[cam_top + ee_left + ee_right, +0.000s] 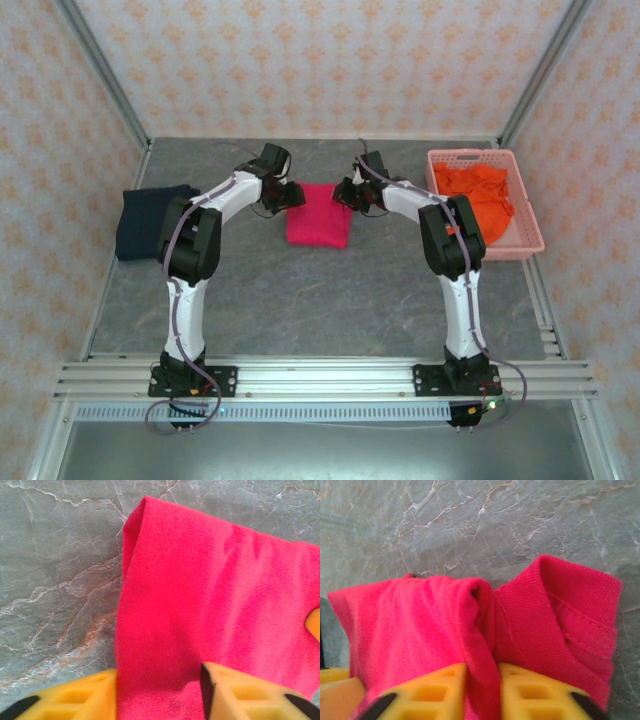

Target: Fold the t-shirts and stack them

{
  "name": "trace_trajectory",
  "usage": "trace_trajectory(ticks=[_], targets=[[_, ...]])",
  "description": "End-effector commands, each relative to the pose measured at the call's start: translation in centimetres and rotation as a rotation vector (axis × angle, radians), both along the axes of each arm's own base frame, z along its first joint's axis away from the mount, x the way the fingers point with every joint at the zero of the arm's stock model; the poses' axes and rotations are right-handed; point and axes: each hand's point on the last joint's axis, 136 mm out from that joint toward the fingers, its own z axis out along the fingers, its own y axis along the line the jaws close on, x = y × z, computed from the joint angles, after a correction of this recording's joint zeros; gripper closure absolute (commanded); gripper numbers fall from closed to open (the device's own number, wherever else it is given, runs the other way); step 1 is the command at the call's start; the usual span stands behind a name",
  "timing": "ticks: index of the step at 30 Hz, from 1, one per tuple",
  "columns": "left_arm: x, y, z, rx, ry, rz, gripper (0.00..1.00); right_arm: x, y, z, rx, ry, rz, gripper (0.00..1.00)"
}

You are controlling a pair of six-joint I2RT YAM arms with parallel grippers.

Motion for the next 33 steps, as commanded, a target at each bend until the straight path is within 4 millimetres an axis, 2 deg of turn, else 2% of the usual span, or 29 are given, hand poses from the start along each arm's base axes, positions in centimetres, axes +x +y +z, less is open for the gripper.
trace_trajectory(ticks=[1, 5, 6, 7, 9, 10, 18, 23, 28, 33], targets=[[0.6, -1.3, 1.7, -0.034, -0.042, -0.022, 0.62, 0.0, 1.0, 1.8, 0.022, -0.029, 0.044, 0.99], [0.5, -1.4, 2.8, -0.046, -0.063, -0.025, 0.65, -0.4, 0.9, 4.2, 0.03, -0.099, 0.059, 1.0], [0.5, -1.5, 3.0, -0.049, -0.069, -0.027, 0.71, -0.6, 0.7, 4.7, 0.032, -0.116, 0.055, 1.0], [0.5, -1.6, 3.2, -0.058, -0.074, -0.029, 0.82, -0.7, 0.3, 5.1, 0.028, -0.129, 0.038, 1.0], [0.5, -1.7, 3.5, -0.065, -0.078, -0.028, 0.96, -1.0, -0.2, 5.7, 0.025, -0.152, 0.008, 1.0], [0.5, -1.7, 3.5, -0.066, -0.079, -0.028, 0.99, -1.2, -0.5, 6.0, 0.026, -0.165, -0.005, 1.0], [0.4, -2.3, 4.9, -0.09, -0.106, -0.038, 1.0, -3.3, -3.0, 6.1, -0.013, -0.18, -0.094, 1.0], [0.3, -3.6, 5.6, -0.124, -0.121, -0.073, 1.0, -4.6, -4.4, 5.8, -0.036, -0.189, -0.153, 1.0], [0.3, -4.9, 5.0, -0.124, -0.101, -0.116, 1.0, -5.4, -6.7, 5.3, -0.088, -0.2, -0.251, 1.0], [0.3, -6.1, 4.1, -0.134, -0.073, -0.152, 0.97, -6.6, -7.3, 3.9, -0.13, -0.175, -0.312, 1.0]])
